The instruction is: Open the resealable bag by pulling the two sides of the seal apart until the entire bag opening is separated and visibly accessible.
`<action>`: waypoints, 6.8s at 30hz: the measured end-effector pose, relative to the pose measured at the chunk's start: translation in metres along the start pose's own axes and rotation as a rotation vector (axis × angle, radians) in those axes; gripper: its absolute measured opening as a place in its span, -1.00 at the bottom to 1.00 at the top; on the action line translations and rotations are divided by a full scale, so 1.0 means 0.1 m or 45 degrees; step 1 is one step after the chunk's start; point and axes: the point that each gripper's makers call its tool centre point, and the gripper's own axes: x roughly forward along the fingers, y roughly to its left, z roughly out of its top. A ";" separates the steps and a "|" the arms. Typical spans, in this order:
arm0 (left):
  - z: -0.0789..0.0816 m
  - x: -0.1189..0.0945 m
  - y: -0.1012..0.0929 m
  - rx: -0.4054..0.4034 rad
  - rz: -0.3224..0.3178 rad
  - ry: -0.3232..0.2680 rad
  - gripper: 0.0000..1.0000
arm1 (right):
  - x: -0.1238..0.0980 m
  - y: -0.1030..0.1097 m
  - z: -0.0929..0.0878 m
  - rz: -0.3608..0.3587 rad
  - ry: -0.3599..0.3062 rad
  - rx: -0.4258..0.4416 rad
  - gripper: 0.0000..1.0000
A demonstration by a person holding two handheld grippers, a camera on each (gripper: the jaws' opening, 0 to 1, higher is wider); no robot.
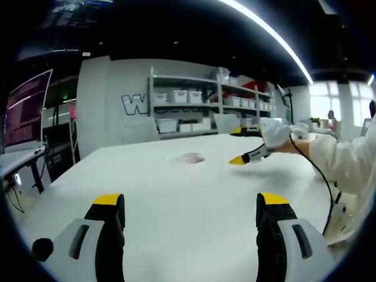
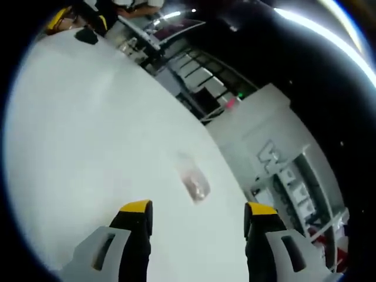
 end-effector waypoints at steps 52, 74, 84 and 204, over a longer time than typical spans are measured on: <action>-0.01 -0.06 0.04 -0.004 0.016 -0.009 0.84 | 0.19 0.16 0.13 0.029 -0.016 -0.007 0.15; 0.00 -0.03 0.04 -0.009 0.013 -0.008 0.84 | 0.34 0.15 0.26 0.048 -0.034 -0.036 0.12; -0.02 -0.03 0.05 -0.013 0.006 -0.005 0.84 | 0.39 0.22 0.30 0.061 -0.023 -0.028 0.04; -0.01 -0.10 0.12 -0.014 0.033 -0.013 0.85 | 0.99 0.18 0.41 0.121 -0.105 0.462 0.67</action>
